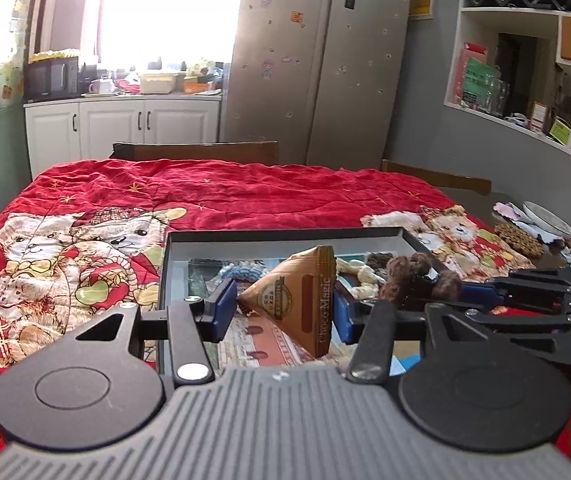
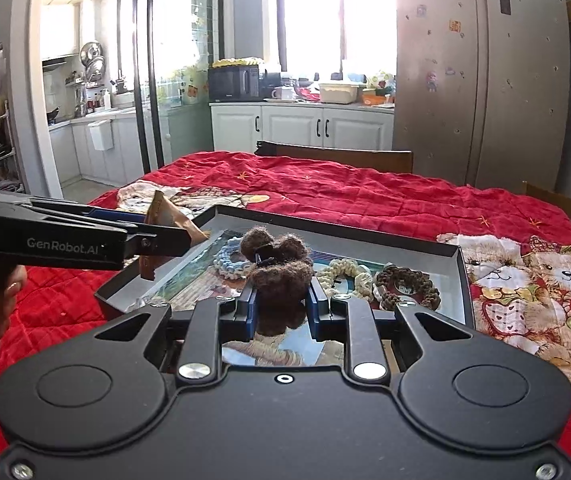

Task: Organize objects
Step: 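Lower the Choco-Magic packet with the left gripper while the right lowers the pom-pom clip into the tray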

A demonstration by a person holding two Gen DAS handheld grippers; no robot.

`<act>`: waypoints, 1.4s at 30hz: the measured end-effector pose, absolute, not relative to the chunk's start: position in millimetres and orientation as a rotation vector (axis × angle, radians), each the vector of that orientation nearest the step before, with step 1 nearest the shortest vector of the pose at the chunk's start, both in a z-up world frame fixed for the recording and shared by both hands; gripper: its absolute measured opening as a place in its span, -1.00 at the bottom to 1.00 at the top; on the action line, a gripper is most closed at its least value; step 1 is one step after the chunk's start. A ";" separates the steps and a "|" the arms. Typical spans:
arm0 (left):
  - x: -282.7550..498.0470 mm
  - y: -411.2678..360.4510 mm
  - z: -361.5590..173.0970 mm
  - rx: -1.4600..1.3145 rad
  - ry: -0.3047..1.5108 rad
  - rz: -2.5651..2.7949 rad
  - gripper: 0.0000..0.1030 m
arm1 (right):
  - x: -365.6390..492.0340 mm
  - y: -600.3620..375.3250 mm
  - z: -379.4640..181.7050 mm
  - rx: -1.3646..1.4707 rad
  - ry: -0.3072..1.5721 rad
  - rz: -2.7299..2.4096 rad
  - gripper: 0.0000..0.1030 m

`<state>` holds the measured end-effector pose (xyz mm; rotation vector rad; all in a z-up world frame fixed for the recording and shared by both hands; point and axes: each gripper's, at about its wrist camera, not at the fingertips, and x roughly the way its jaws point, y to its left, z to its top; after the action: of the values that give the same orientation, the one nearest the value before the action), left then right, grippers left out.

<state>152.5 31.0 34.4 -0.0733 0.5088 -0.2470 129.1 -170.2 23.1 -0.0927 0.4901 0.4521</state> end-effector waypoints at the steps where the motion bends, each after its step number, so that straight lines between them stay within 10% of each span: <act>1: 154.6 31.4 33.7 -0.077 0.510 -0.242 0.04 | 132.5 -169.7 21.8 -0.091 0.492 0.448 -0.56; 42: 205.0 26.7 -15.4 -0.043 0.587 -0.144 0.05 | 200.0 -156.7 -27.5 -0.082 0.589 0.368 -0.56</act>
<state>205.0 26.7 -15.4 -0.0434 0.5873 -0.1441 200.0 -156.7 -27.5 -0.0816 0.5886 0.3680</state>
